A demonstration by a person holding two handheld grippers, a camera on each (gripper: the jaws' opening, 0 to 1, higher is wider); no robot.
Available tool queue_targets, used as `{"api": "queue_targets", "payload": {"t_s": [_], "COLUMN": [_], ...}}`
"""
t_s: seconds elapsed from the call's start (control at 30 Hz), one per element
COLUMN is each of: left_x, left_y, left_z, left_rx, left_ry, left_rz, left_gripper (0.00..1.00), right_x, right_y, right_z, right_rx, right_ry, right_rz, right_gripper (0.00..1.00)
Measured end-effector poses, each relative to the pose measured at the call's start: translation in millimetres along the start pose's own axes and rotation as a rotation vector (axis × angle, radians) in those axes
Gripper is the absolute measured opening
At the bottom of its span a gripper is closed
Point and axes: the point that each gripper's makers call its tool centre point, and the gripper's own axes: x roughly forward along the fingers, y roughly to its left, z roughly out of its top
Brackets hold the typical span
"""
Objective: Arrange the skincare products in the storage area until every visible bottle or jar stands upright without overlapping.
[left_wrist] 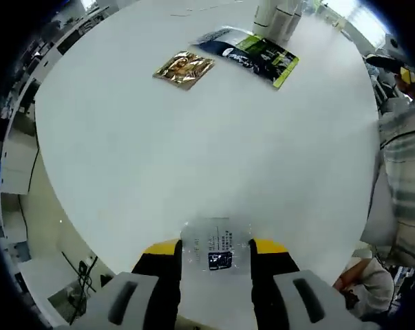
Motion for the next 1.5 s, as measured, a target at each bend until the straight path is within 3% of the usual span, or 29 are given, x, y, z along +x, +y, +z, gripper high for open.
{"api": "queue_targets", "payload": {"t_s": [0.33,0.63,1.0,1.1,1.2,1.5], "left_x": [-14,-29,-62,-68,-73,-69], "left_y": [-42.8,-82.5,-146.5,-165.5,-196.5,-263.3], "left_z": [60.5,91.9,133.2,140.3,151.6,175.6], "left_rx": [0.093,0.176,0.322,0.363,0.358,0.465], "left_ry": [-0.109,-0.178,-0.267,-0.269,-0.306,-0.315], "left_rz": [-0.027,-0.040,-0.050,-0.053,-0.123,-0.171], "left_gripper": [0.40,0.40,0.40,0.40,0.40,0.40], "right_x": [-6,-11,-15,-15,-16,-21], "right_y": [-2,1,11,14,16,13], "right_z": [1.3,0.8,-7.3,-9.8,-12.0,-16.3], "right_rx": [0.007,0.028,0.079,0.098,0.133,0.218], "right_ry": [-0.027,-0.046,-0.042,-0.043,-0.047,-0.054], "right_rz": [0.001,0.010,0.060,0.075,0.093,0.119], "right_gripper": [0.55,0.55,0.48,0.48,0.46,0.41]}}
